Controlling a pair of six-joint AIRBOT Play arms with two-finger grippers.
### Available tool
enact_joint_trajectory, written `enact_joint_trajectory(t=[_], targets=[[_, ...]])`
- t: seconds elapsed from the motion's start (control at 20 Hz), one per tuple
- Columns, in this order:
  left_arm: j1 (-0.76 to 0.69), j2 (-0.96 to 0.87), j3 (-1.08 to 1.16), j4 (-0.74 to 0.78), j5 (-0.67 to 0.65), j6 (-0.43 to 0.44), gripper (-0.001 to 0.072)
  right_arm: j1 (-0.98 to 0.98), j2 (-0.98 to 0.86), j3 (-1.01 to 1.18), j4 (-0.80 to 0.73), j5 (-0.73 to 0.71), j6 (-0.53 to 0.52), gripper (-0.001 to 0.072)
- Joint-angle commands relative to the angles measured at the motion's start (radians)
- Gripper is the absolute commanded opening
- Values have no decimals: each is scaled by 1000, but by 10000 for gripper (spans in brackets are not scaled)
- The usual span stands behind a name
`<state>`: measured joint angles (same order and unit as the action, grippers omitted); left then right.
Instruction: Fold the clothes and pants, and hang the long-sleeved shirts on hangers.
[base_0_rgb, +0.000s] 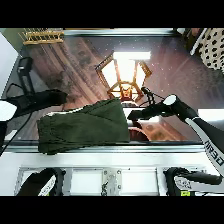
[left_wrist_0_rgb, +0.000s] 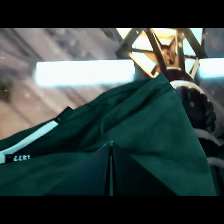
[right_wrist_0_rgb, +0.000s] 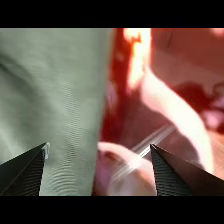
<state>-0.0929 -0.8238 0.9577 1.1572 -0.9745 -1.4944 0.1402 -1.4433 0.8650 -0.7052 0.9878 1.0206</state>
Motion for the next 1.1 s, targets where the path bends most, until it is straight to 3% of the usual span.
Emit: enact_joint_trajectory(t=[0.0,0.15,0.35,0.4,0.45,0.5,0.55,0.65,0.75,0.9,1.05], targets=[[-56,-36,-11,-3,8,-6,7,11,-68,-29,89,-14,-8,709],[-85,-69,-11,-6,9,-6,7,98,-124,-28,279,-37,-145,708],[-103,-103,-11,-9,9,-8,7,227,-151,-28,474,-171,-222,700],[-110,-110,-11,-8,10,-17,7,251,-153,-27,497,-193,-232,612],[-111,-118,-11,-8,9,-24,7,266,-154,-25,509,-200,-246,356],[-112,-126,-11,-10,9,-24,7,271,-154,-21,508,-203,-266,171],[-117,-135,-11,-8,9,-24,7,268,-153,-17,506,-203,-274,79],[-137,-154,-11,-8,14,-24,7,231,-133,-16,488,-203,-256,50],[-175,-190,-11,-8,23,-24,7,160,-90,-17,377,-203,-169,50],[-260,-277,-11,-9,79,-36,7,15,22,-21,32,-173,43,50],[-343,-399,10,-9,163,-72,7,-146,155,-21,-281,-47,187,50]])
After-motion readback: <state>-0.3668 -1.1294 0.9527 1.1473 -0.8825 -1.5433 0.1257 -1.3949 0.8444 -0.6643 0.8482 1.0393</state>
